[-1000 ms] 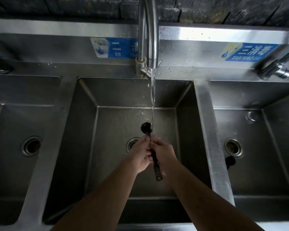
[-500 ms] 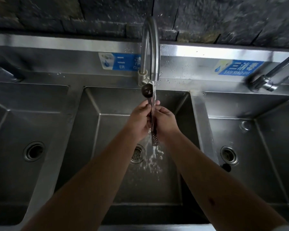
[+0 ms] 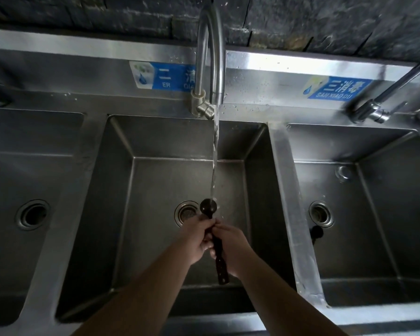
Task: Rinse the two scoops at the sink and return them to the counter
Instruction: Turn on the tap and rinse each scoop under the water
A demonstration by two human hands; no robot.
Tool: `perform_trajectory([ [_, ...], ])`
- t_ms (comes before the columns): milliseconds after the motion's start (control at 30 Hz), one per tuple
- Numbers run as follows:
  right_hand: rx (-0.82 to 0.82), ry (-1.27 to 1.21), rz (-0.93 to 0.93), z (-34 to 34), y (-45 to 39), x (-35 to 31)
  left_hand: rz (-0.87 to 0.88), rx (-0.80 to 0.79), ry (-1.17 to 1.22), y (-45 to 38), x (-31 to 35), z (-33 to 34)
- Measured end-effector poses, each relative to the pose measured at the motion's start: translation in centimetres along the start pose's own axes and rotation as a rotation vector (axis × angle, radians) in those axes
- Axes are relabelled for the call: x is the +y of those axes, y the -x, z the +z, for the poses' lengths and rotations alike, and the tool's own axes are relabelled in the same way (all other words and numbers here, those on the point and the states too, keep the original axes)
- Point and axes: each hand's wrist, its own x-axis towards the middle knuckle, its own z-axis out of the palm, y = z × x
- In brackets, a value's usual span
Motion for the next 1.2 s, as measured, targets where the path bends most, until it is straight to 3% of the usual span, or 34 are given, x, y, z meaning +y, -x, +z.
perform_trajectory([
  [133, 0.005, -0.066, -0.014, -0.1, -0.3, -0.1, 0.048, -0.048, -0.036, 0.2, 0.9, 0.4],
  [400, 0.2, 0.147, -0.281, 2.7, -2.4, -3.5, 0.264, -0.004, -0.202, -0.4, 5.2, 1.9],
  [567, 0.115, -0.002, -0.331, 3.5, -2.7, -5.6, 0.32, -0.074, -0.132, 0.1, 7.6, 2.5],
  [700, 0.051, -0.014, -0.331, 3.5, -1.8, -5.9, 0.297, -0.067, -0.127, 0.8, 8.2, 2.7],
  [1000, 0.098, 0.09, -0.159, 0.1, 1.2, -0.5, 0.063, 0.035, -0.182, 3.4, 2.4, 1.4],
  [1200, 0.157, 0.132, -0.162, -1.7, 3.4, 2.5, -0.011, -0.025, -0.181, 5.9, -0.6, 1.5],
])
